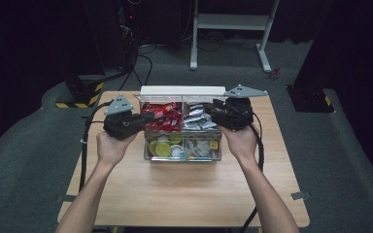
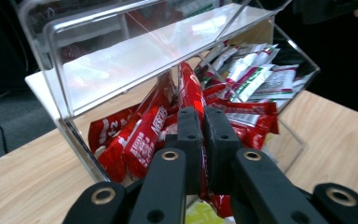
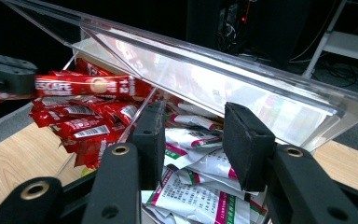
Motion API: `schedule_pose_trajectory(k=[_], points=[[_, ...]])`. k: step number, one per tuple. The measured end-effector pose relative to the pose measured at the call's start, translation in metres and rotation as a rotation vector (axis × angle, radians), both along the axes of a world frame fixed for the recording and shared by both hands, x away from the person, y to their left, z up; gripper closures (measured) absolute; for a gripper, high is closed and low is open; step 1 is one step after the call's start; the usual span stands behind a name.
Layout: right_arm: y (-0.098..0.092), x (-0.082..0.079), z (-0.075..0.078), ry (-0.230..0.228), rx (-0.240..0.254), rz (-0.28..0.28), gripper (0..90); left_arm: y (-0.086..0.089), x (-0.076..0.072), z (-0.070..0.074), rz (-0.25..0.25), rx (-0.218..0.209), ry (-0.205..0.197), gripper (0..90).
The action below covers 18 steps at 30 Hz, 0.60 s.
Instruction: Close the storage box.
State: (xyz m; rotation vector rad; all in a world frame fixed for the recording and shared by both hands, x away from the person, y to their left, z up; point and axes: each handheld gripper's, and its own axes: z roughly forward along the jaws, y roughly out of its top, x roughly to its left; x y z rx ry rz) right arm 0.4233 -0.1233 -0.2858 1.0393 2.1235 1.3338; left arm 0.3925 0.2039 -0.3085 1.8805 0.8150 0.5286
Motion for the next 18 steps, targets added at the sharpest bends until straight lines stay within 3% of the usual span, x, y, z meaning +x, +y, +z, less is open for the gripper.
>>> schedule_pose_trajectory(k=[12, 18], points=[[0.000, 0.000, 0.000, 0.006, 0.009, 0.001, 58.8, 0.019, -0.022, 0.007, -0.006, 0.006, -0.008, 86.6], [-0.001, 0.000, 0.000, 0.005, 0.011, 0.006, 58.8, 0.038, -0.038, 0.012, 0.000, -0.044, -0.025, 86.7]])
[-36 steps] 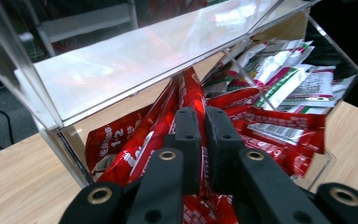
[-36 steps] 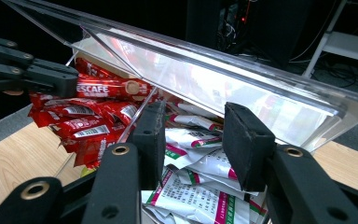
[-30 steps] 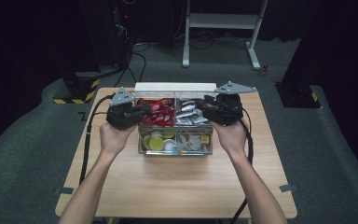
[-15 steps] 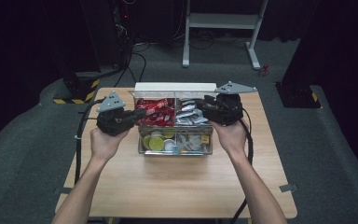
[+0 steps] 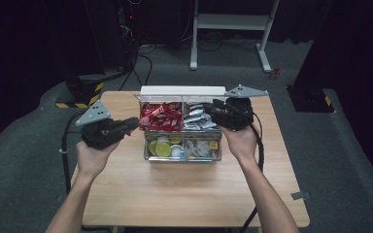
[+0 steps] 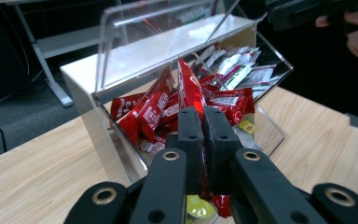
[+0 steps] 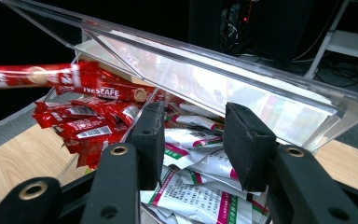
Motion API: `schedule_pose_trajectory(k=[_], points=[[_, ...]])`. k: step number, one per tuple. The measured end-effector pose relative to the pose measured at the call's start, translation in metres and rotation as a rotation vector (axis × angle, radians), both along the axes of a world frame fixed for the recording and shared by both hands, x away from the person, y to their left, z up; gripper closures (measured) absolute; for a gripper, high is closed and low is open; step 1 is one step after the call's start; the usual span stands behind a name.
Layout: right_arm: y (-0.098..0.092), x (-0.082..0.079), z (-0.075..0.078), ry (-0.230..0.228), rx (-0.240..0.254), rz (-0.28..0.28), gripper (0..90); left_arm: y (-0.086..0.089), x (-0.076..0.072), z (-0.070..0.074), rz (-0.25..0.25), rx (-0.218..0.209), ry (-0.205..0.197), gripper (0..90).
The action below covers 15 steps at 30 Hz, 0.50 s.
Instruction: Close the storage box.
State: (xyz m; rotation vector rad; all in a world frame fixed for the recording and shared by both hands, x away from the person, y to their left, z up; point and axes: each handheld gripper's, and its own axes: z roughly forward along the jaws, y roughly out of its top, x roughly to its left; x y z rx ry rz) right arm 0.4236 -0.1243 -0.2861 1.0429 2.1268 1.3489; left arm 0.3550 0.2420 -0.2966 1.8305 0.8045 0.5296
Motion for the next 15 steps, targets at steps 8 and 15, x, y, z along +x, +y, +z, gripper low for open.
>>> schedule_pose_trajectory(k=[8, 15], points=[[0.001, -0.001, 0.001, 0.000, -0.008, -0.006, 58.5, 0.019, -0.009, -0.003, 0.020, -0.041, -0.007, 86.9], [0.000, -0.001, 0.001, 0.004, -0.005, -0.005, 58.4, 0.037, -0.017, -0.008, 0.041, -0.071, -0.005, 86.9]])
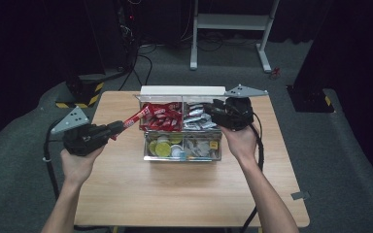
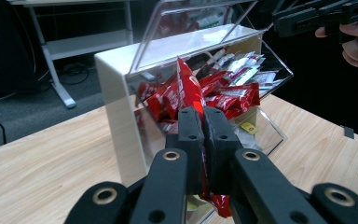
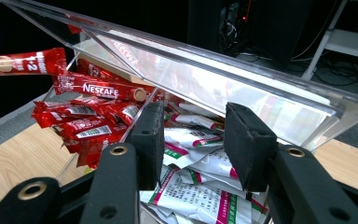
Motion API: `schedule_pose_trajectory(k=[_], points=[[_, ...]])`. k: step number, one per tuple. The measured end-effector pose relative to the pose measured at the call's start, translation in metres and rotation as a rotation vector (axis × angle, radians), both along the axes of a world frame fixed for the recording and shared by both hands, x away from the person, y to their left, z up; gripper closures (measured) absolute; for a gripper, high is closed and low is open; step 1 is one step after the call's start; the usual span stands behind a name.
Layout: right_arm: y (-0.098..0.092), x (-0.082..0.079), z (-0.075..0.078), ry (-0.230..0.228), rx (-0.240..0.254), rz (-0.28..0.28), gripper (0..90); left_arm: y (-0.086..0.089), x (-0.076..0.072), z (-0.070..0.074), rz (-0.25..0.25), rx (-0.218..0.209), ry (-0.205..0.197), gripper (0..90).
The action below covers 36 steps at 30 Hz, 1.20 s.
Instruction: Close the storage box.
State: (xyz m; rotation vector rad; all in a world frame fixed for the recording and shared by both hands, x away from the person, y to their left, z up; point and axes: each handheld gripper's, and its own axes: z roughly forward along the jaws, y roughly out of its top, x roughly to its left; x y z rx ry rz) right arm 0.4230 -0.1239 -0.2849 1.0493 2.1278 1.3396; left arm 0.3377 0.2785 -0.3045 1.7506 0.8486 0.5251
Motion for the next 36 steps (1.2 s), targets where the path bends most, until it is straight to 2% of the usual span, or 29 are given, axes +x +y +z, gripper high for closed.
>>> schedule_pose_trajectory(k=[3, 7, 13, 16, 23, 33, 36], points=[[0.000, 0.000, 0.001, 0.001, 0.000, 0.000, 58.2, 0.009, -0.006, -0.002, 0.016, -0.012, -0.005, 87.0], [0.000, 0.000, 0.000, 0.001, 0.004, 0.000, 58.2, 0.018, -0.008, -0.007, 0.035, -0.018, 0.002, 87.0], [0.000, -0.001, 0.001, 0.003, -0.005, -0.002, 58.2, 0.031, -0.011, -0.014, 0.067, -0.058, -0.003, 87.0], [0.000, -0.001, 0.001, 0.003, -0.004, -0.004, 58.2, 0.037, -0.011, -0.018, 0.083, -0.059, 0.001, 86.9], [0.001, -0.001, 0.001, -0.001, -0.011, -0.005, 58.2, 0.045, -0.012, -0.028, 0.123, -0.058, -0.005, 86.9], [0.001, -0.001, 0.002, 0.000, -0.011, -0.005, 58.0, 0.051, -0.005, -0.050, 0.161, -0.076, 0.033, 86.9], [0.001, -0.001, 0.001, -0.001, -0.009, -0.005, 57.9, 0.050, -0.004, -0.054, 0.170, -0.067, 0.036, 86.8]])
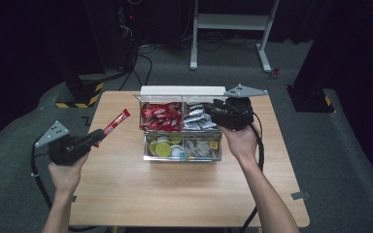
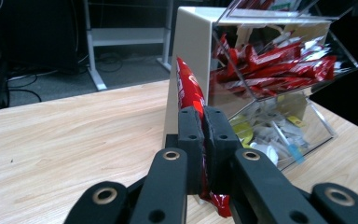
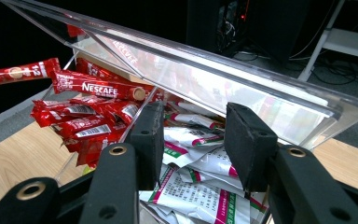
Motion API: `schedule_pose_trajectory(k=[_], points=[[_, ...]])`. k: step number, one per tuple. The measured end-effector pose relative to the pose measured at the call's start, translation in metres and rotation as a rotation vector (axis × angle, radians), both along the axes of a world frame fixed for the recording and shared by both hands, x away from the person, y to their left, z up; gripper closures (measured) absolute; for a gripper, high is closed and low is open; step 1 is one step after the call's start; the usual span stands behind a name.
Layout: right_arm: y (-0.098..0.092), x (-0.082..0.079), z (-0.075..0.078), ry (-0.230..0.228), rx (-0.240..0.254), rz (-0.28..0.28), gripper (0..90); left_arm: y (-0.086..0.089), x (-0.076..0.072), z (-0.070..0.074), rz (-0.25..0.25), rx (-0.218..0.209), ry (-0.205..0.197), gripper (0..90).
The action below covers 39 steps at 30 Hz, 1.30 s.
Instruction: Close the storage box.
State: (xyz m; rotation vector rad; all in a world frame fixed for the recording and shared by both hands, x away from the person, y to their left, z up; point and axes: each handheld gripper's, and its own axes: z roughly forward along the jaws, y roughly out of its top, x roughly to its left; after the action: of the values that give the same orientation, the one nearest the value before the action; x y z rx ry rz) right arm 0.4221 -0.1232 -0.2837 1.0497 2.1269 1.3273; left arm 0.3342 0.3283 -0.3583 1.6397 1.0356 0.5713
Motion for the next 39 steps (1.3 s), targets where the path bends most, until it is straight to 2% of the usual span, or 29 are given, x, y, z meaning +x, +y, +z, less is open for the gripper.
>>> schedule_pose_trajectory(k=[4, 8, 14, 23, 28, 33, 39], points=[[0.000, 0.000, 0.000, 0.001, 0.001, 0.000, 57.9, -0.003, 0.004, -0.008, 0.006, 0.011, 0.010, 86.9], [0.000, 0.000, 0.000, 0.003, -0.003, -0.002, 57.8, -0.005, 0.009, -0.017, 0.015, 0.001, 0.022, 86.8], [0.000, 0.000, 0.000, 0.004, 0.001, 0.000, 57.8, -0.010, 0.016, -0.033, 0.034, 0.009, 0.041, 86.8], [0.000, 0.000, 0.000, 0.000, 0.004, 0.000, 57.8, -0.015, 0.022, -0.047, 0.047, 0.030, 0.061, 86.8], [0.000, 0.000, 0.000, 0.000, 0.004, 0.000, 57.7, -0.021, 0.027, -0.060, 0.059, 0.056, 0.078, 86.8], [0.000, -0.001, 0.000, 0.000, 0.002, -0.001, 57.6, -0.025, 0.032, -0.069, 0.062, 0.058, 0.093, 86.7], [0.000, -0.001, 0.000, -0.001, 0.002, -0.003, 57.6, -0.030, 0.036, -0.079, 0.066, 0.081, 0.099, 86.7]])
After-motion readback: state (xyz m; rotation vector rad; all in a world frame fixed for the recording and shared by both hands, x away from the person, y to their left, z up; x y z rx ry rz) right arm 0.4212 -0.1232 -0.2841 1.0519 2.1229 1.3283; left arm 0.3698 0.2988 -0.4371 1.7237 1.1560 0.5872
